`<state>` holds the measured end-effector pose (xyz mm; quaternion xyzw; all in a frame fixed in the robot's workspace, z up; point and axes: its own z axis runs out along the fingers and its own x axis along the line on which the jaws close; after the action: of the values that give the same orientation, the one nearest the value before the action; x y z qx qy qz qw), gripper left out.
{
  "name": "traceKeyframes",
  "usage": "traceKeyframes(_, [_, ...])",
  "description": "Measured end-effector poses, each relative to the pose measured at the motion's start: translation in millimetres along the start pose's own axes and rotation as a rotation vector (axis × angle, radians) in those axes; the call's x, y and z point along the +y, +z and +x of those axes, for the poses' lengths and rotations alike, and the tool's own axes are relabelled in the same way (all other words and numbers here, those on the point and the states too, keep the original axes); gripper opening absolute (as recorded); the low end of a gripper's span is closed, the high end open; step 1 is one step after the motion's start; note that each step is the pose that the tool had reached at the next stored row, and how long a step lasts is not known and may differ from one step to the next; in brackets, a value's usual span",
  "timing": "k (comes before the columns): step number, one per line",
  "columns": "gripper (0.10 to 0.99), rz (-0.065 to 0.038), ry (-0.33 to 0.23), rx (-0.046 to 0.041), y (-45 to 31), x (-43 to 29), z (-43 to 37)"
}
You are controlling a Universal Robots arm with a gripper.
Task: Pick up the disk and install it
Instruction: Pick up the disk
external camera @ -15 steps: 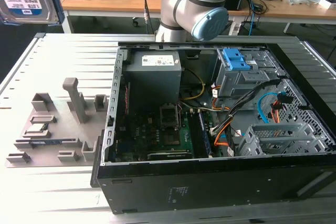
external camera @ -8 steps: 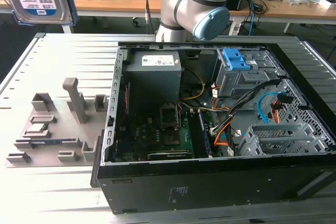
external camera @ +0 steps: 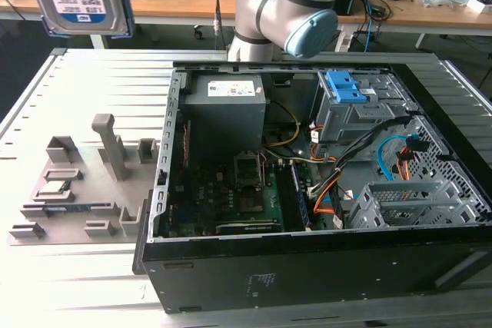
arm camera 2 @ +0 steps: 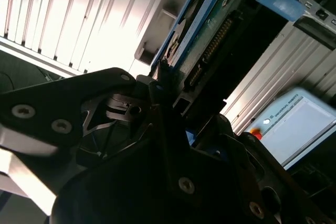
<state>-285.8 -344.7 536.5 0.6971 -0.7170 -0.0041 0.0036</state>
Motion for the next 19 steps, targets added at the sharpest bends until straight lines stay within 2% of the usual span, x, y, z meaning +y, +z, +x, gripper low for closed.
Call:
traceKeyframes(7, [0.365, 0.000, 0.000, 0.0002, -0.2, -22.0, -0.7])
traceKeyframes(19, [0.365, 0.000, 0.000, 0.0005, -0.7, -70.0, -2.2])
